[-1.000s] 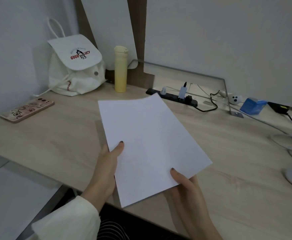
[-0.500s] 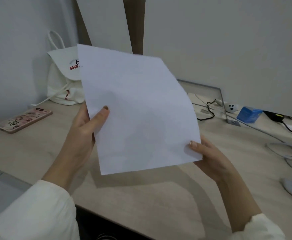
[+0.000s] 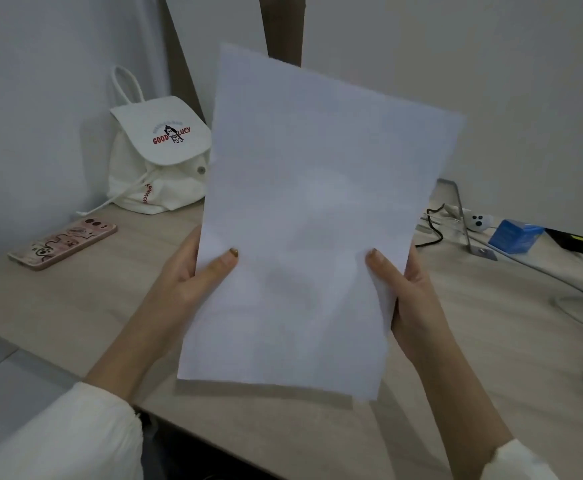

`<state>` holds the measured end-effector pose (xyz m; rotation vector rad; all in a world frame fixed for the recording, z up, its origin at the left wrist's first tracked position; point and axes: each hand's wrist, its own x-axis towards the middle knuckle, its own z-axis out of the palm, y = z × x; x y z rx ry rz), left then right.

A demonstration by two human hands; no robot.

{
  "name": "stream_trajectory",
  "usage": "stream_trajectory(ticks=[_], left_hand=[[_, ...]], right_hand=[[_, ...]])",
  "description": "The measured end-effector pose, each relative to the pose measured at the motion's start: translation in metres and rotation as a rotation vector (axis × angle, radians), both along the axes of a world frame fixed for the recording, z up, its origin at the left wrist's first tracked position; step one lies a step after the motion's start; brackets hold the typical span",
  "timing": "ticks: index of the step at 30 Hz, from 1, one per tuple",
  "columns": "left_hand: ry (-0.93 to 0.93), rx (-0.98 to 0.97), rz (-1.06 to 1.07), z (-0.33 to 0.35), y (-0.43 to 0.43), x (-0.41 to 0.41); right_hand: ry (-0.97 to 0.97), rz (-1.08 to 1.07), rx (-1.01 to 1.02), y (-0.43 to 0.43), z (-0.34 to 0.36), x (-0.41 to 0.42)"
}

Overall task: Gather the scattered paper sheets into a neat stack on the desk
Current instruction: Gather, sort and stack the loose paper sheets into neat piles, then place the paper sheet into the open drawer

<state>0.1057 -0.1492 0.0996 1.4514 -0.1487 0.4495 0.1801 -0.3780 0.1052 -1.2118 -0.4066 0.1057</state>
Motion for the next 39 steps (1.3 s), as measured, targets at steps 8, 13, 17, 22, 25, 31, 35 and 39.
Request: stream_trajectory(ticks=[8, 13, 17, 22, 25, 31, 35, 39], left_hand=[[-0.039, 0.089, 0.257, -0.017, -0.028, 0.022], [0.004, 0.032, 0.144, -0.020, -0.018, 0.024], [0.128, 0.045, 0.161, -0.043, -0.024, 0.021], [0.082, 0.007, 0.177, -0.036, -0.024, 0.025], [0.070, 0.006, 0.204, -0.040, -0.027, 0.023], [0.099, 0.036, 0.285, -0.043, -0.022, 0.015], [0.147, 0.133, 0.311, -0.031, 0.018, -0.013], [0.328, 0.225, 0.464, -0.027, 0.084, -0.071]], right_hand=[[-0.071, -0.199, -0.014, 0.001, -0.006, 0.004], [-0.065, -0.219, -0.015, -0.001, -0.009, 0.000], [0.031, -0.285, -0.081, 0.002, -0.030, -0.007], [0.027, -0.289, -0.065, 0.001, -0.025, -0.003], [0.028, -0.302, -0.068, 0.000, -0.028, -0.007], [0.024, -0.366, -0.115, 0.014, -0.022, -0.013], [0.069, -0.299, -0.254, 0.044, -0.021, -0.019], [0.127, 0.014, -0.446, 0.099, -0.037, -0.049]])
